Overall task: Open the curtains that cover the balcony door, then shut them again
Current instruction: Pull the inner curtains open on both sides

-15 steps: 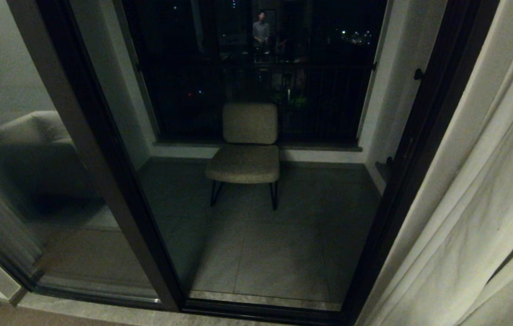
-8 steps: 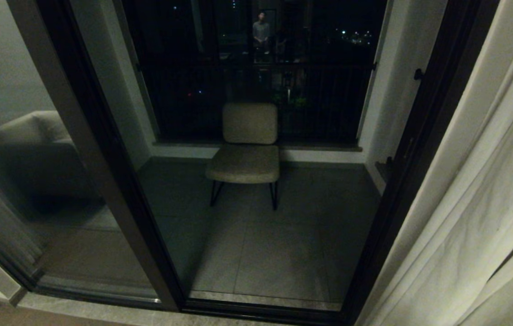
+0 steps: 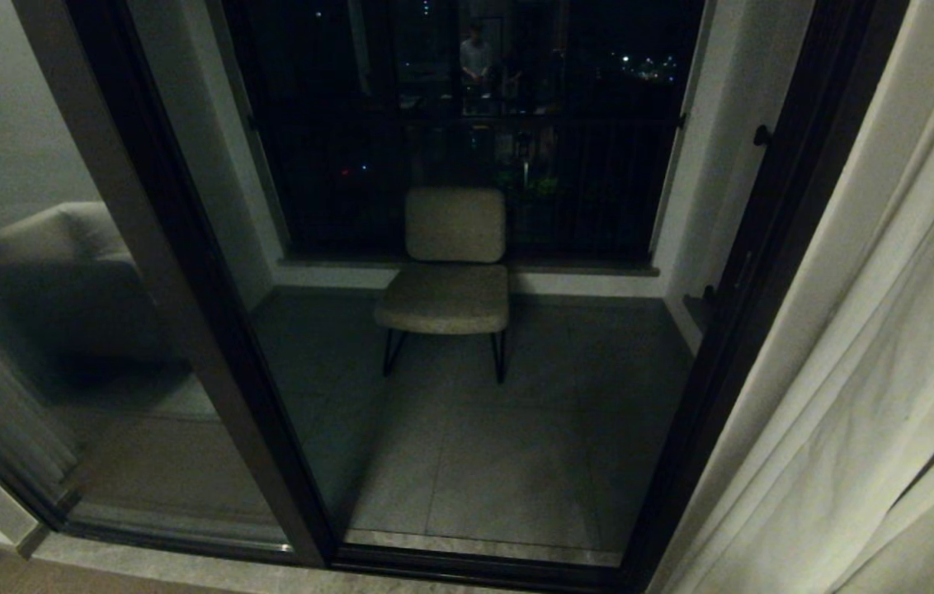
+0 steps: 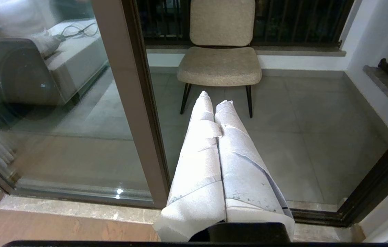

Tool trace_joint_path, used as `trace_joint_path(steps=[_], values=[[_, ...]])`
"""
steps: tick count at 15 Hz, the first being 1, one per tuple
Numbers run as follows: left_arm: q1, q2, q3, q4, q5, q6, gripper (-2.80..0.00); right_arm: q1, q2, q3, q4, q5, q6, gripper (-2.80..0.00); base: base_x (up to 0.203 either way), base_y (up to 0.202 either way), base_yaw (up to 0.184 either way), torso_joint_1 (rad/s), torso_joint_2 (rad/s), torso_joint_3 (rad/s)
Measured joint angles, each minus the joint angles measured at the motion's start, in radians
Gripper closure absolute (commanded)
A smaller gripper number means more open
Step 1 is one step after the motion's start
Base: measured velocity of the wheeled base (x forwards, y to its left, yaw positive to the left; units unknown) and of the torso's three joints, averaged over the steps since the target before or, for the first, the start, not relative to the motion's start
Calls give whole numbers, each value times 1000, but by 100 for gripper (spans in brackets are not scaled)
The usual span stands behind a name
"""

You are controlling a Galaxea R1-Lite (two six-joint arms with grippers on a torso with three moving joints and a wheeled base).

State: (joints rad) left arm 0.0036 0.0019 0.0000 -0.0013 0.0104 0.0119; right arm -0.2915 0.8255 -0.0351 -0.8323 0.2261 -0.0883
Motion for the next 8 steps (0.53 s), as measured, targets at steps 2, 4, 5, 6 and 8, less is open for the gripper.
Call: trace_joint_path(steps=[2, 4, 5, 6, 8], values=[[0, 0, 0, 0, 0, 0, 0, 72, -43, 4, 73, -54, 0, 0, 0, 0, 0, 0, 0, 0], [0, 0, 0, 0, 0, 0, 0, 144, -96, 5, 162, -99, 2, 0, 0, 0, 0, 0, 0, 0], [0, 0, 0, 0, 0, 0, 0, 176, -134, 10, 216, -116, 4, 0, 0, 0, 0, 0, 0, 0], [0, 0, 0, 0, 0, 0, 0, 195, -176, 17, 263, -123, 5, 0, 0, 0, 0, 0, 0, 0], [0, 0, 0, 0, 0, 0, 0, 222, -269, 26, 355, -130, 6, 0, 0, 0, 0, 0, 0, 0]])
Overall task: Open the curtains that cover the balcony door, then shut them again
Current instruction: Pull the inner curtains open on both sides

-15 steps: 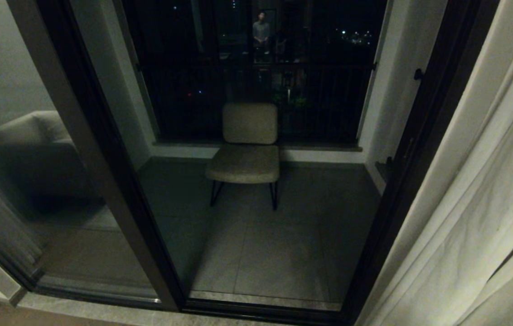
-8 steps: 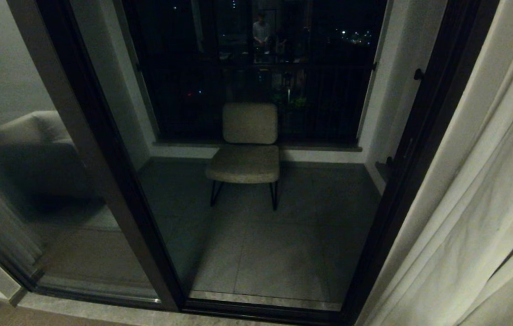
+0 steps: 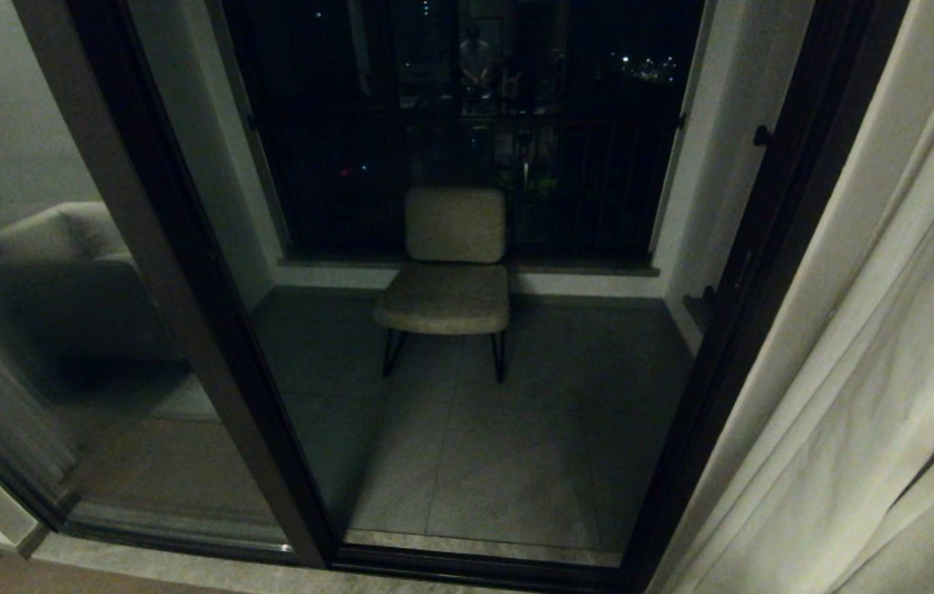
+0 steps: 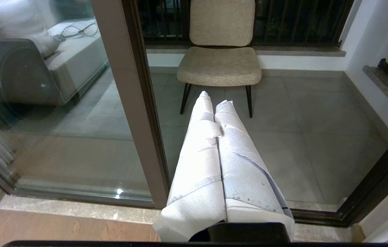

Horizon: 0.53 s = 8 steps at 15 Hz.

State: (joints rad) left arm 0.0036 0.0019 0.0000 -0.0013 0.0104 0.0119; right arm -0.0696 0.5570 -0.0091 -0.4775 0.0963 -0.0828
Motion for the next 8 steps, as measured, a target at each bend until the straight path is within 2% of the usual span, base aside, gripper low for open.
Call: trace_joint_path(steps=[5, 8], values=[[0, 0, 0, 0, 0, 0, 0, 88, -237, 8, 278, -21, -2, 0, 0, 0, 0, 0, 0, 0], [-1, 0, 0, 0, 0, 1, 0, 98, -308, 9, 349, -120, -7, 0, 0, 0, 0, 0, 0, 0]])
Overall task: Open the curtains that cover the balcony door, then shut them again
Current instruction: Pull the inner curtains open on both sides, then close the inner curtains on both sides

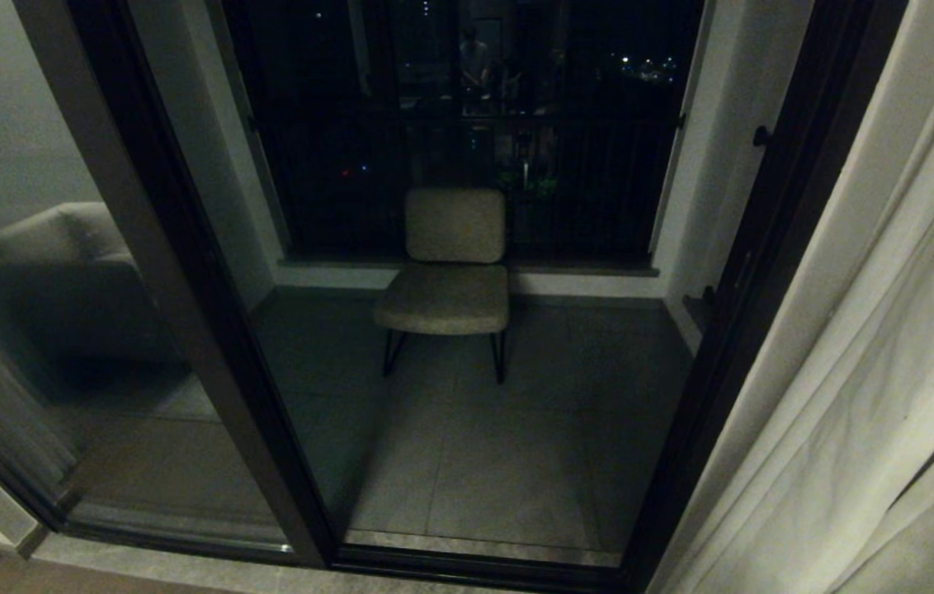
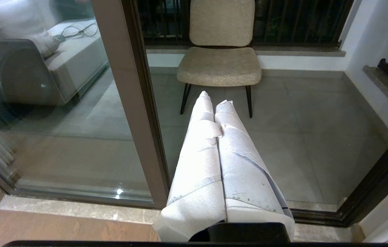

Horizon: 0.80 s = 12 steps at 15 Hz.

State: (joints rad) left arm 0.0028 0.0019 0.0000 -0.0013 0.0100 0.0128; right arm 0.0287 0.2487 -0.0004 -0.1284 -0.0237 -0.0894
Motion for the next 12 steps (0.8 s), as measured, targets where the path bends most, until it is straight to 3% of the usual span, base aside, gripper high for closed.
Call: trace_joint_path(steps=[7, 12], values=[[1, 0, 0, 0, 0, 0, 0, 4, -24, 0, 65, -4, 8, 0, 0, 0, 0, 0, 0, 0], [1, 0, 0, 0, 0, 0, 0, 4, -19, 0, 68, -7, 96, 0, 0, 0, 0, 0, 0, 0]])
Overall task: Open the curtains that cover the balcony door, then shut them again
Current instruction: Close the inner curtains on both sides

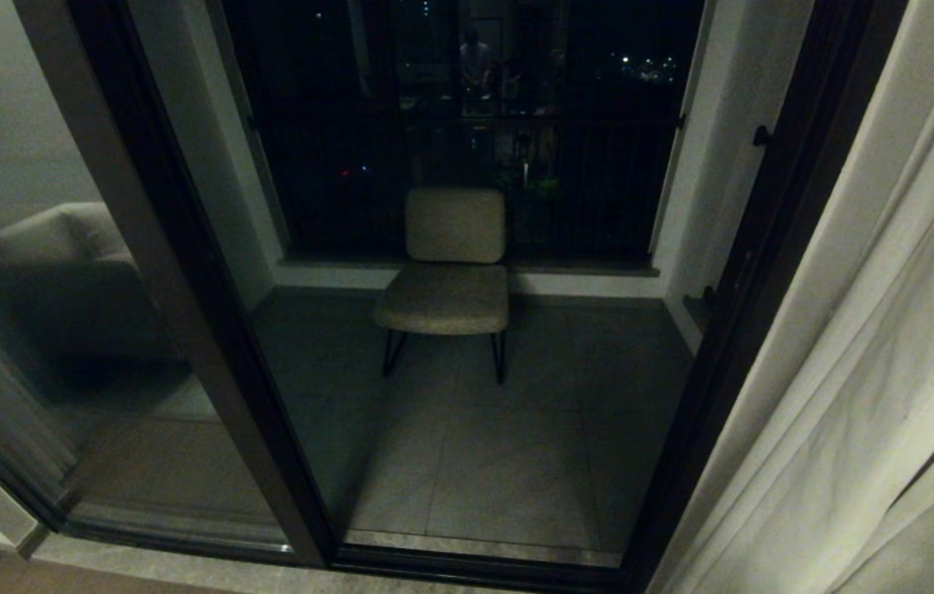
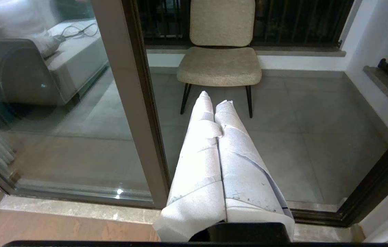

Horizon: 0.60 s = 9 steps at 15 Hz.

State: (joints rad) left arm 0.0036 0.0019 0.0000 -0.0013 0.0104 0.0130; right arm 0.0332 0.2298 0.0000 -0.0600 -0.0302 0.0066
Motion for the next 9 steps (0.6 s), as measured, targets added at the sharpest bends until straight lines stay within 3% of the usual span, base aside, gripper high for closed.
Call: trace_joint_path(steps=[6, 9], values=[[-1, 0, 0, 0, 0, 0, 0, 71, 52, 0, 1, -20, 29, 0, 0, 0, 0, 0, 0, 0], [0, 0, 0, 0, 0, 0, 0, 35, 51, 0, 1, -19, 32, 0, 0, 0, 0, 0, 0, 0]])
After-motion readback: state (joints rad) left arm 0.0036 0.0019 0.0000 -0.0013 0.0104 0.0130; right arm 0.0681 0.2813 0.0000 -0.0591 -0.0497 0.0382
